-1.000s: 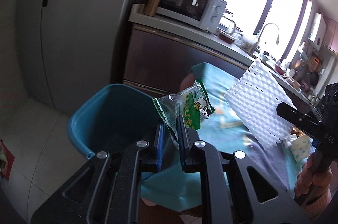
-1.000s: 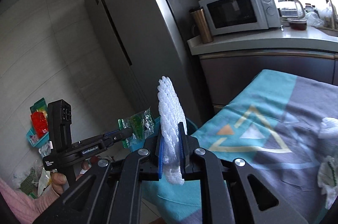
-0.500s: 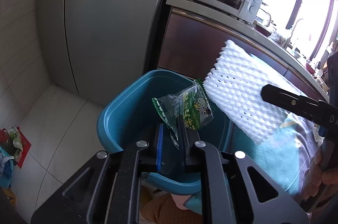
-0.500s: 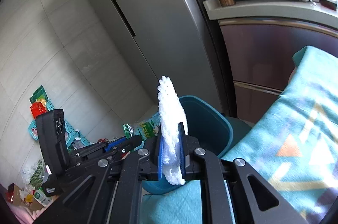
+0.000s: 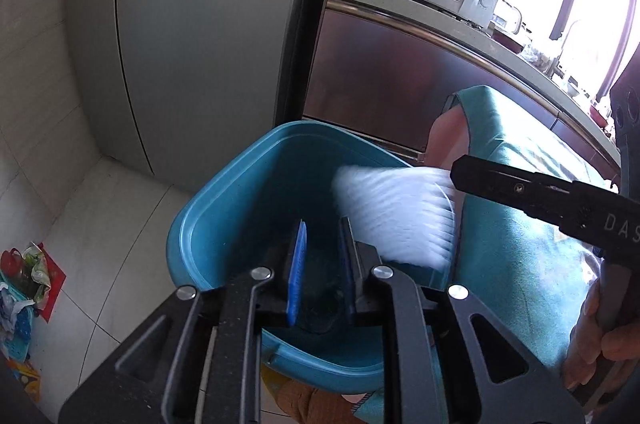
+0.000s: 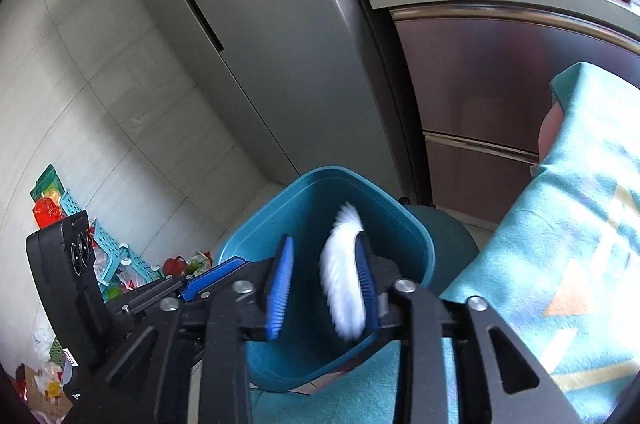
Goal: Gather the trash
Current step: 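Open both tools to drop the packet and foam net into the bin, then move both open tools back over the trash on the table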
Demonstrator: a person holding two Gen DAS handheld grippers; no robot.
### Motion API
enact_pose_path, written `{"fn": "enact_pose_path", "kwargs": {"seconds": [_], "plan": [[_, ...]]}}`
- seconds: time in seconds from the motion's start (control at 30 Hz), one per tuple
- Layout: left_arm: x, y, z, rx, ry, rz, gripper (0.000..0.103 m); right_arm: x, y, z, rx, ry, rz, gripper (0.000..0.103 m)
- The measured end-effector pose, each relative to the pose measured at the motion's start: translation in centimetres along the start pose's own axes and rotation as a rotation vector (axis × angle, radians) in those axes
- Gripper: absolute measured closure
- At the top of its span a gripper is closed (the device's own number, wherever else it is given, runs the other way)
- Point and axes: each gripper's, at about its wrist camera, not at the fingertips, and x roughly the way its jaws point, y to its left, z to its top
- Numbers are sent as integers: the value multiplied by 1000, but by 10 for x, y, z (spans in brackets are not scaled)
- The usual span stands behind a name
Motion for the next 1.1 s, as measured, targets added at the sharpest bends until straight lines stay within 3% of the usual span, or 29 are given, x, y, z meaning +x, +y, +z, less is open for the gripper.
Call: {"fn": "enact_pose_path", "kwargs": {"seconds": [0.23,0.43,0.6,0.77,1.1], "plan": [[-22,-14,-2,21,-52,-38,78,-32,-10,-6,5,-45,25,68],[-48,-48,-2,78,-114,-141,62,-108,-13,-29,-65,-139,-3,59],[-64,-90,-8,146,-132,-277,58,-177,-27,-54,-75,-237,-88,51],[-73,-148,-23,246,-116,-405,55,-240,-53,-87,-10,-317,-219,50],[-59,-272,-71,434,23,-579,52,-335,-113,-157,153,-413,-491,50]]}}
